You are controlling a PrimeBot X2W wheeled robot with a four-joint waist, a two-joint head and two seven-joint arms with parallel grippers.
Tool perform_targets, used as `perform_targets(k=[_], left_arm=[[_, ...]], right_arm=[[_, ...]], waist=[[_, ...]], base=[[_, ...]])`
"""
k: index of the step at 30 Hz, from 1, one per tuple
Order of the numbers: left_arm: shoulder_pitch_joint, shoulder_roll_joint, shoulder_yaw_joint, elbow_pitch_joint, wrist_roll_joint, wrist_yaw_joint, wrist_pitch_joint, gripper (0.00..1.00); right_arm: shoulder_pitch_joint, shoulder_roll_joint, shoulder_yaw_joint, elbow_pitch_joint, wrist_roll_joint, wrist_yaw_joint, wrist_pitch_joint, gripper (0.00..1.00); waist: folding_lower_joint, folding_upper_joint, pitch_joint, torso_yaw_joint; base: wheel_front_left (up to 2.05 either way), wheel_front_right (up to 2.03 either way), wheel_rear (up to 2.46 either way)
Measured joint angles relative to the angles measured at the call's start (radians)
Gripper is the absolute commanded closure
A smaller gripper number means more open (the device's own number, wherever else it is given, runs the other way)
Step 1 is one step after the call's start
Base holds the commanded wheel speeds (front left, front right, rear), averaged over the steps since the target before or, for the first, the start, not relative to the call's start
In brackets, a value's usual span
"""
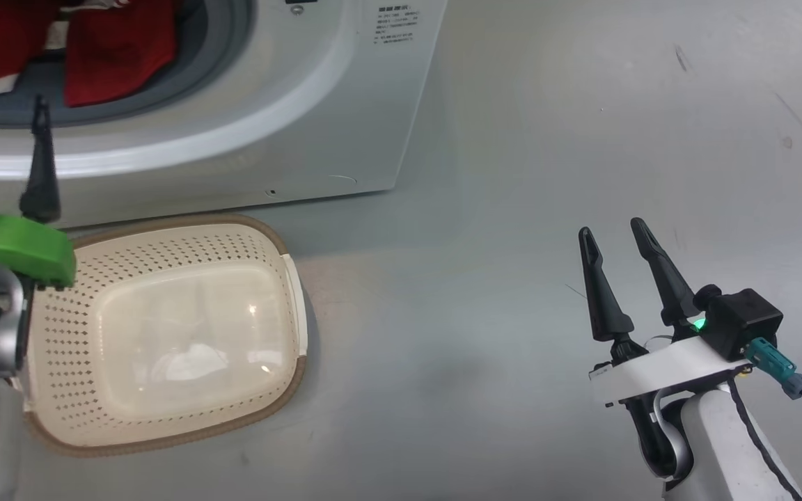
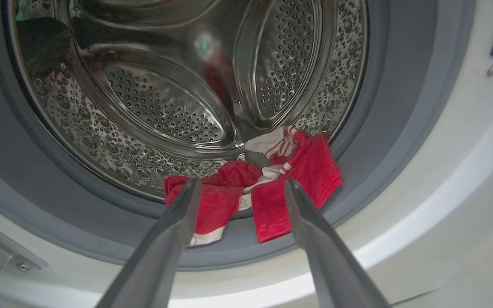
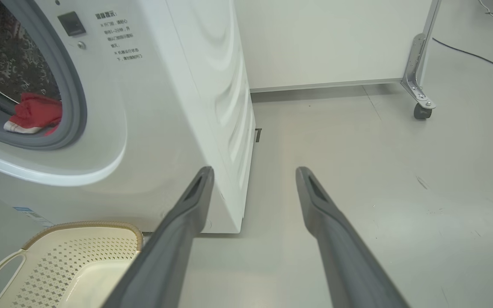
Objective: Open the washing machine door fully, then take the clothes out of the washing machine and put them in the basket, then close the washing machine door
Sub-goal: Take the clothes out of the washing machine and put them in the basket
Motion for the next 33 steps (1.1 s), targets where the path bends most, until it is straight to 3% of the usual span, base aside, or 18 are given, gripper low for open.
perform_targets(k=[8,17,19,33], left_arm=[[-0.129,0.073,0.042,0.080,0.049,0.035,0.138,0.00],[-0.262,0.150,0.036,0.151,0.114,0.036,0.258,0.00],[-0.288,0.159,0.034,0.200,0.122,0.043,0.287,0.00],[-0.423,0.213,0.025,0.298,0.169,0.044,0.386,0.00]], right_arm=[[-0.032,0.001,0.044,-0.009,0.074,0.000,0.000,0.00],[-0.075,0.002,0.075,-0.024,0.116,-0.001,-0.001,0.00],[-0.085,0.002,0.074,-0.026,0.124,-0.020,-0.001,0.00],[-0.103,0.003,0.104,-0.034,0.165,-0.037,-0.004,0.00]], waist=[[0.0000,0.0000,0.080,-0.071],[0.0000,0.0000,0.151,-0.134],[0.0000,0.0000,0.167,-0.154],[0.0000,0.0000,0.201,-0.197]], base=[[0.00,0.00,0.00],[0.00,0.00,0.00],[0.00,0.00,0.00],[0.00,0.00,0.00]])
